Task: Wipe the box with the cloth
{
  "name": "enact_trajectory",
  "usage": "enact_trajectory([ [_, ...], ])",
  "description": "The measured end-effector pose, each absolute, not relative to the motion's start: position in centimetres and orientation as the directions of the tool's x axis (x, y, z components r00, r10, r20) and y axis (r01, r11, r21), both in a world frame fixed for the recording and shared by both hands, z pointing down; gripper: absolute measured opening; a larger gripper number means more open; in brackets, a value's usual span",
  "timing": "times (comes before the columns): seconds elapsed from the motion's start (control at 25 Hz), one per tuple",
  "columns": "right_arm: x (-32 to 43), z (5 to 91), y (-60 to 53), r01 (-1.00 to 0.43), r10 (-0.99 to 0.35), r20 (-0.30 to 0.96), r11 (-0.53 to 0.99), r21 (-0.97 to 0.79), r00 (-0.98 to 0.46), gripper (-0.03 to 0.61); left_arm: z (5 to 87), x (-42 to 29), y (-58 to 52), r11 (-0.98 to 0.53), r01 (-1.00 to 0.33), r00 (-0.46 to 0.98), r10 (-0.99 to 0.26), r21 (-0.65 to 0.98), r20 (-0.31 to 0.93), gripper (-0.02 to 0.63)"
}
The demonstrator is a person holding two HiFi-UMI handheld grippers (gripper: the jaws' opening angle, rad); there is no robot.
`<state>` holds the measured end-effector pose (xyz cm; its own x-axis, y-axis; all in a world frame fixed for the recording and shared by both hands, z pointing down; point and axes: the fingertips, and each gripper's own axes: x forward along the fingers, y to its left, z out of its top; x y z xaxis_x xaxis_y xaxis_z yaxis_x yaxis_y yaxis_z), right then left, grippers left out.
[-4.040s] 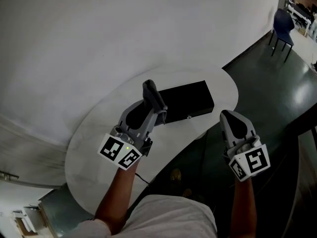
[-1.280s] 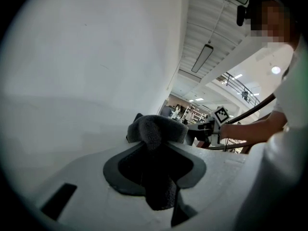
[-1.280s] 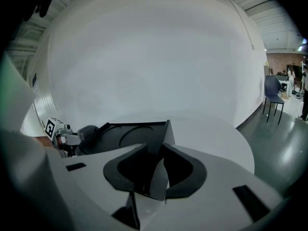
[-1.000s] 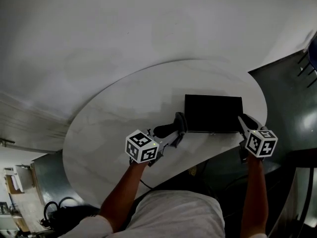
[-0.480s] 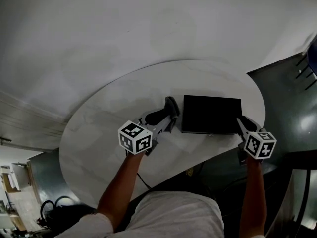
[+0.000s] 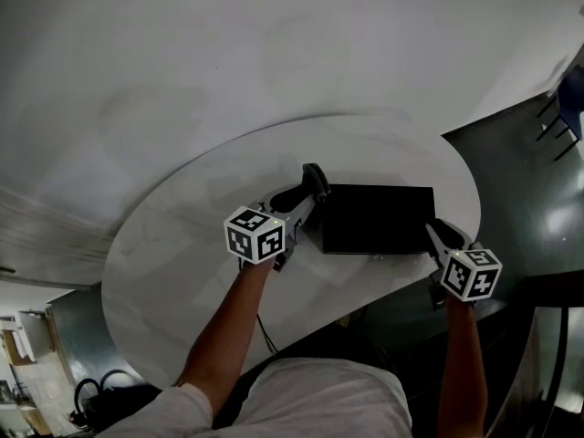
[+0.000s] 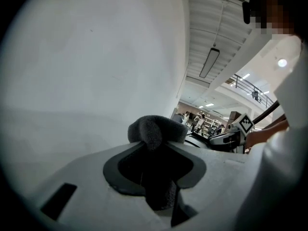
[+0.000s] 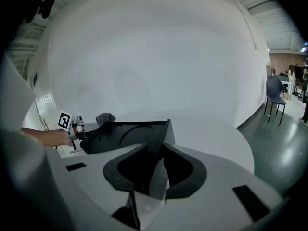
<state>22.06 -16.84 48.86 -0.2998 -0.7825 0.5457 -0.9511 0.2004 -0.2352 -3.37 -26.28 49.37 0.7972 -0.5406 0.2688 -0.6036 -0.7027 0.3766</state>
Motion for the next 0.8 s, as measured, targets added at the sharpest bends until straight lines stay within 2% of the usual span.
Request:
enact_trajectory([
  [0.4, 22.1, 48.8, -16.7, -0.949, -0.790, 0.534, 0.196, -0.245, -0.301, 0.106, 50.1, -3.2, -25.1, -0.708, -0.596, 0.802, -0.508, 0.378, 0.314, 0.107],
  [0.8, 22.3, 48.7, -16.9, -0.950, -0.792, 0.531, 0.200, -0.242, -0.302, 0.106, 50.5, -3.5, -19.1, -0.725, -0.574, 0.815, -0.461, 0.380, 0.350, 0.107],
])
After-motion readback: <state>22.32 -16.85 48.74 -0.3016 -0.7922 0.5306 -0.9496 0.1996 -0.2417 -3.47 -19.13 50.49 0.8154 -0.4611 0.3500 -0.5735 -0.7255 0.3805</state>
